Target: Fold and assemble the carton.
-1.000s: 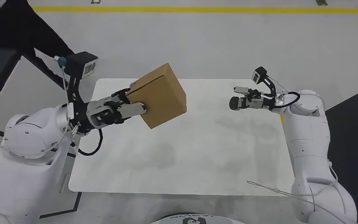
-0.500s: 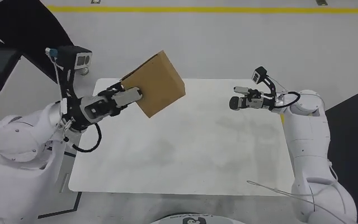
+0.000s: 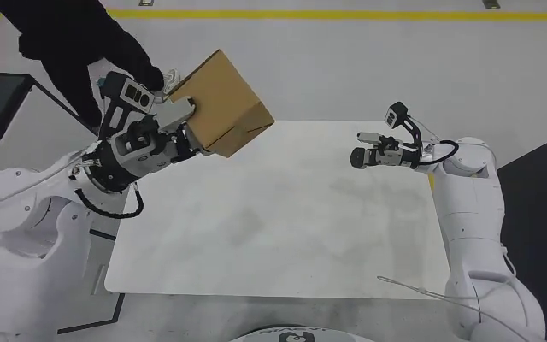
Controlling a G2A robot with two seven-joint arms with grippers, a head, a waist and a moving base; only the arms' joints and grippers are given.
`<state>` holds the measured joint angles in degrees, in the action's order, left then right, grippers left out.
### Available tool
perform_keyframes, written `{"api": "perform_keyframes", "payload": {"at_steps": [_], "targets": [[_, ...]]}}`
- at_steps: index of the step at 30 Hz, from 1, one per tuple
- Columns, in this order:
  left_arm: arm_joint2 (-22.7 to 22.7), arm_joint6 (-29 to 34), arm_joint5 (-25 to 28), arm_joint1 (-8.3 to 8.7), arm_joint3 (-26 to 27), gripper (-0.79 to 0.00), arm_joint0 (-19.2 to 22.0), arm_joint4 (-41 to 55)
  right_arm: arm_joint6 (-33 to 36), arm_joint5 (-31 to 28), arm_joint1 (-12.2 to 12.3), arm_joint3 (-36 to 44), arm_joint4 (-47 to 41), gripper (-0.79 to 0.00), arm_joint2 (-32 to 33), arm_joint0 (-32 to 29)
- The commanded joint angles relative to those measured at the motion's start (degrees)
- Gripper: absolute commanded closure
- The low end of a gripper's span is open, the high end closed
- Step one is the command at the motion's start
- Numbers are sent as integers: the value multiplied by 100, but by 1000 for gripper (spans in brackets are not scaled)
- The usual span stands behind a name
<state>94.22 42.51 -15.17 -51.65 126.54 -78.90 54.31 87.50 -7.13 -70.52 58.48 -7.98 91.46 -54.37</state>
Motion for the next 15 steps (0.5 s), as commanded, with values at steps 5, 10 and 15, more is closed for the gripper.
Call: {"api": "perform_keyframes", "payload": {"at_steps": [5, 10, 15], "targets": [[57, -250, -1107, -48, 79, 0, -142, 2511, 0, 0, 0, 0, 0, -785, 0, 0], [145, -278, -1607, -54, 161, 0, -181, 3143, 0, 0, 0, 0, 0, -785, 0, 0], [145, -278, -1607, -54, 161, 0, -181, 3143, 0, 0, 0, 0, 0, -785, 0, 0]]}}
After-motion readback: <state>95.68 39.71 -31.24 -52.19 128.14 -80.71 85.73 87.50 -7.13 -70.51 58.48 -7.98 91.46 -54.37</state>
